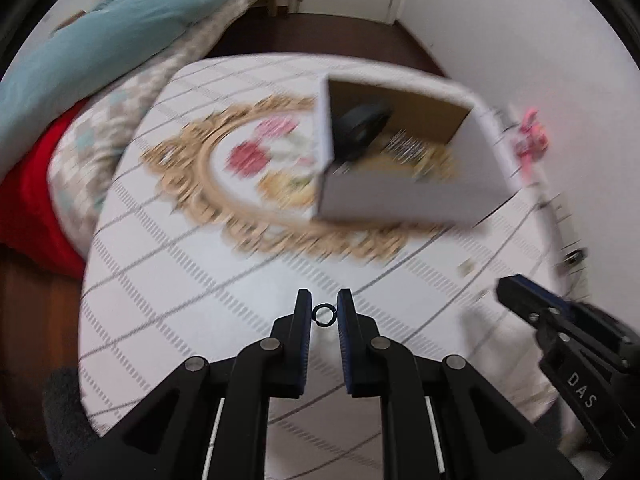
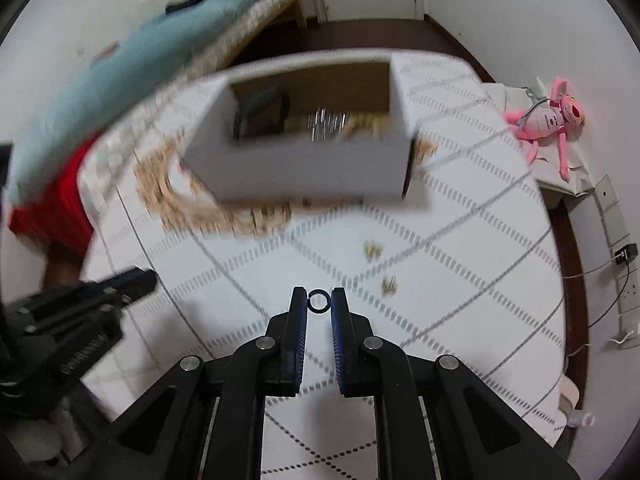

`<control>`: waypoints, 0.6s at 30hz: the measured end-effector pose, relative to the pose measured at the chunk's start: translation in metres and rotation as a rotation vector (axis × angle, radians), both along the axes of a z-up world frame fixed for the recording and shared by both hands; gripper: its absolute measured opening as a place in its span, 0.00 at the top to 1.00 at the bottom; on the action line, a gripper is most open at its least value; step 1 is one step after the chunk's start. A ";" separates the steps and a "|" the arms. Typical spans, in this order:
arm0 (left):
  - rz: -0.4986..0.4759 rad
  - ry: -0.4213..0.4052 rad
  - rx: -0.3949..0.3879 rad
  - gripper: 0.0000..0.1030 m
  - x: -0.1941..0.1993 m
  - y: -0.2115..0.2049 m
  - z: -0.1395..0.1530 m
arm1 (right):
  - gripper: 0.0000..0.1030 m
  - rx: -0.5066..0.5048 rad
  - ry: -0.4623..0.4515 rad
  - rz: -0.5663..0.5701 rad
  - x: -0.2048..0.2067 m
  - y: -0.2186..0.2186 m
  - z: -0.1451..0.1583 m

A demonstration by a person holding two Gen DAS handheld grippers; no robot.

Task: Organize jewelry
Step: 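Drop both black rings into the white box by opening both grippers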

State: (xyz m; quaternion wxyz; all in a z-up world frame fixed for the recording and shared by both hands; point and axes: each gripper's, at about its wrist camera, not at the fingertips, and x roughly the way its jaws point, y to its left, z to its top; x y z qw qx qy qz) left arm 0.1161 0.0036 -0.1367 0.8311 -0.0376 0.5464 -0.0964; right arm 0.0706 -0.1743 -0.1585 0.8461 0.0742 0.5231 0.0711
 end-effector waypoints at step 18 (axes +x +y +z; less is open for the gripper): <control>-0.059 0.099 0.030 0.63 0.133 -0.042 0.015 | 0.83 0.036 0.119 0.058 0.171 -0.031 0.022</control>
